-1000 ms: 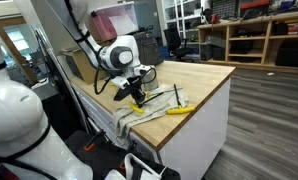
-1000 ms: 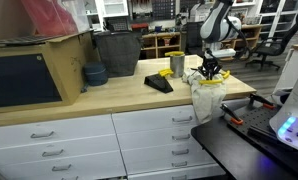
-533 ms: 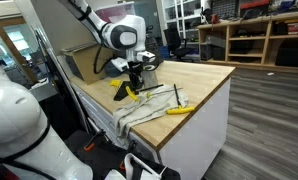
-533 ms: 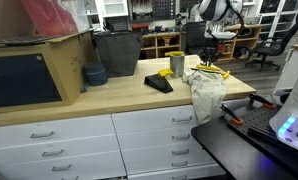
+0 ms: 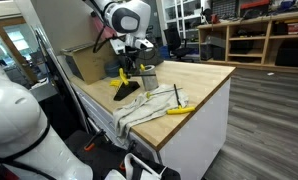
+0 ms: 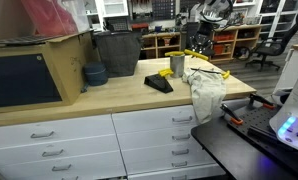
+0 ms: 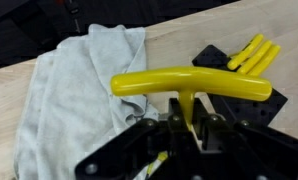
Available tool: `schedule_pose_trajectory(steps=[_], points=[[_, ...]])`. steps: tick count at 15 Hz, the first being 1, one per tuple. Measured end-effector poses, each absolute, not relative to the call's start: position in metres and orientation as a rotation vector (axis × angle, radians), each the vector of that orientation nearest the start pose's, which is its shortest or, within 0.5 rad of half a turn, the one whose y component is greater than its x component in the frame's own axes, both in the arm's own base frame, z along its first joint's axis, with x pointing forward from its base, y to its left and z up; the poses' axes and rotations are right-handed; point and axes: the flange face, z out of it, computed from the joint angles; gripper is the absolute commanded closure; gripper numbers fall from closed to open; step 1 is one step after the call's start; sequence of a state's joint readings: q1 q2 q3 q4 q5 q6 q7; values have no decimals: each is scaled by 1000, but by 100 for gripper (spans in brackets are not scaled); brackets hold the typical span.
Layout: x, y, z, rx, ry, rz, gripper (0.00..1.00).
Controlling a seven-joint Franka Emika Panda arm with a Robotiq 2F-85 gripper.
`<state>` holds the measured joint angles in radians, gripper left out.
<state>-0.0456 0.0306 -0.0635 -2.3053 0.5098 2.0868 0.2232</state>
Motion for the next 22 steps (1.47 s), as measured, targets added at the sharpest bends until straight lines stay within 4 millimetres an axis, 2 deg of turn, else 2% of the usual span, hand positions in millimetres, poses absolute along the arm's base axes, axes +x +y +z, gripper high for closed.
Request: schedule_pose_trajectory(steps=[9,17,19,22], points=[[517,-27,339,-2380,900,433,96],[540,-25,380,-2332,846,405,96],[544,-23,382,-2298,847,422,96],[551,-23,373,-2234,869,460,96]])
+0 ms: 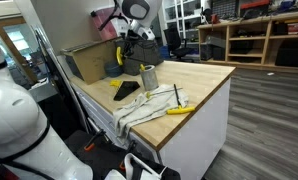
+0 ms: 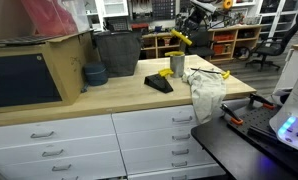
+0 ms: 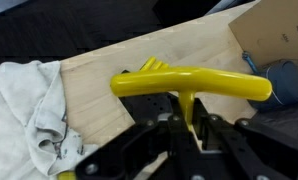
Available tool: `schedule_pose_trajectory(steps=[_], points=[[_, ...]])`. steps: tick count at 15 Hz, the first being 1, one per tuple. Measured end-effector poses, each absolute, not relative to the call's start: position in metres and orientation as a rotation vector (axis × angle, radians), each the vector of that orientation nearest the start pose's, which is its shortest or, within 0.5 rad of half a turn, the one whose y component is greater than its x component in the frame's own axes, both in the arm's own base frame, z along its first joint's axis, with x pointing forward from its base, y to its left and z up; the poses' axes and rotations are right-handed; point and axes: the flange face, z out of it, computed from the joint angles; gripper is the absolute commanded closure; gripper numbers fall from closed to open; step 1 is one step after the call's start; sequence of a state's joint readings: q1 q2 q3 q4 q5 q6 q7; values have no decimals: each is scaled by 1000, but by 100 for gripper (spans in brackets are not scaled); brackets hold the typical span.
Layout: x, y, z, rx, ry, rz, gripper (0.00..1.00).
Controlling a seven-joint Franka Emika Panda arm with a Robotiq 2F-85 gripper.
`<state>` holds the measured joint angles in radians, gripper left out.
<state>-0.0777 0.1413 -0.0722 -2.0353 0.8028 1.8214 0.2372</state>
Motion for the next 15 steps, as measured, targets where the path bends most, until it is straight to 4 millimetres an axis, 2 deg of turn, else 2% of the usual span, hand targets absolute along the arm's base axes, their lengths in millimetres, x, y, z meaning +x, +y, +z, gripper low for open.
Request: schedule_pose_trajectory(steps=[6,10,15], points=[[565,-36,343,-2105,938,516,96],[571,-39,340,-2038,953,528,96],[573,-34,343,-1967,949,536,96]])
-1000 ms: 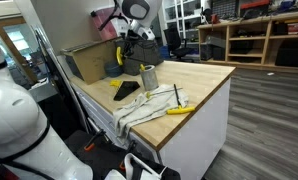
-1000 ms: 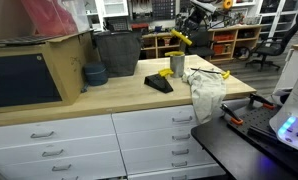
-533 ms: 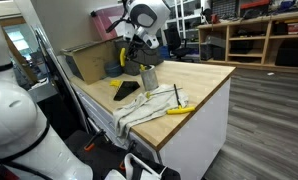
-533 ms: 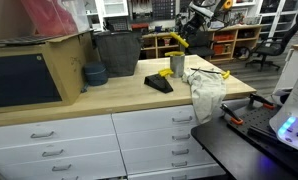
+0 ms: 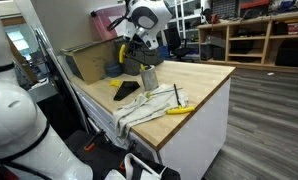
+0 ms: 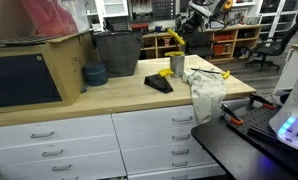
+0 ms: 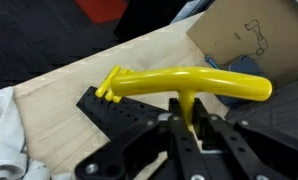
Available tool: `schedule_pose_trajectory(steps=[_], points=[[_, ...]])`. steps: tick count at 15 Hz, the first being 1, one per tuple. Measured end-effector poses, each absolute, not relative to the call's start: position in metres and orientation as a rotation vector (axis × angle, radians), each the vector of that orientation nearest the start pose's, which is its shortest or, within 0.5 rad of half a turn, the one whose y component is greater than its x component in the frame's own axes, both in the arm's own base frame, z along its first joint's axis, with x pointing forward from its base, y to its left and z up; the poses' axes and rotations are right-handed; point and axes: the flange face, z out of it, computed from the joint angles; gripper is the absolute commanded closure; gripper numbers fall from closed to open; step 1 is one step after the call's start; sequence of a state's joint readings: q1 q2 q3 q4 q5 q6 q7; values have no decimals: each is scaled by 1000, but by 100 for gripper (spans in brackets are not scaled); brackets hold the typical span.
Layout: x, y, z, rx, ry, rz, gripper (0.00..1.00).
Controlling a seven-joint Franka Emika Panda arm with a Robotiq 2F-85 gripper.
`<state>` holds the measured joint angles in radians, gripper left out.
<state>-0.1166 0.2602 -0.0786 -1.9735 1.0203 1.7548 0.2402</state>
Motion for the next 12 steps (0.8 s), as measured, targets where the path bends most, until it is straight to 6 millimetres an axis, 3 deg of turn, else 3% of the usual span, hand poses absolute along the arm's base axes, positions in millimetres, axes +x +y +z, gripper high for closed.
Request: schedule_pose_trajectory(steps=[6,12], points=[[569,-28,343,-1915,942,603,96],[548,-56,323,-1840,1007,660,96]])
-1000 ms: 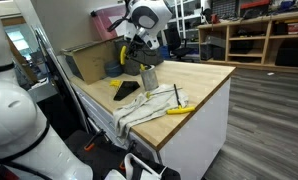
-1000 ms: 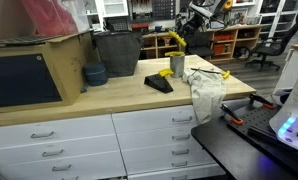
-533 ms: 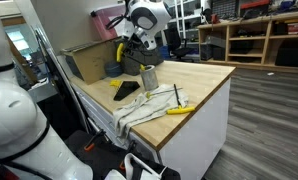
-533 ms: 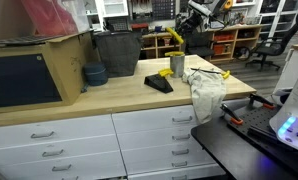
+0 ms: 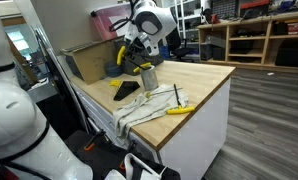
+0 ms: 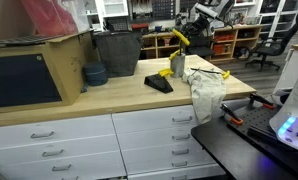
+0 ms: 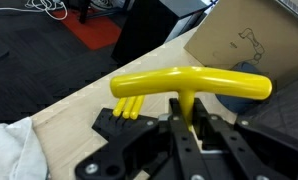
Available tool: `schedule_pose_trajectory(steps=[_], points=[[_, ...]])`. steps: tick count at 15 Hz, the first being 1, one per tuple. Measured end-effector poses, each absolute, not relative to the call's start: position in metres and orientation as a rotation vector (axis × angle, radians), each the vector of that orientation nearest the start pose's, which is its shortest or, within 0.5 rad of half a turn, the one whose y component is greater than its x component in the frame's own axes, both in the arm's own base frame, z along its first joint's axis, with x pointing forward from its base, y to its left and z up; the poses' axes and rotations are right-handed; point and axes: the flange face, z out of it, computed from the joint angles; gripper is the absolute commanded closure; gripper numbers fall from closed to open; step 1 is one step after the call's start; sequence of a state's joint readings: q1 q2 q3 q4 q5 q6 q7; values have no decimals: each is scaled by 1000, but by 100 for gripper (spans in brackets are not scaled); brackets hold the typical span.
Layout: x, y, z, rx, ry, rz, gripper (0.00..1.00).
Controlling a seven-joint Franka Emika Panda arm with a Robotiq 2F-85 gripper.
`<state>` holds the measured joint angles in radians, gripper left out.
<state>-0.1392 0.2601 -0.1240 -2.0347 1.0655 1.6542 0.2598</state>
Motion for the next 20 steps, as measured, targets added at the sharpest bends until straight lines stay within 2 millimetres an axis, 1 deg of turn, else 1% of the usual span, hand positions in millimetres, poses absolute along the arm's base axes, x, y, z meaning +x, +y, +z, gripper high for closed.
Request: schedule_pose_trajectory(steps=[4,8,14,20], points=[[547,-69,320,-1779,1041,642,96],[550,-82,309,-1735,1088,622,96],[566,-85,281,-1712,1135,616,96],[583,-92,266,-1700,1192,632,96]])
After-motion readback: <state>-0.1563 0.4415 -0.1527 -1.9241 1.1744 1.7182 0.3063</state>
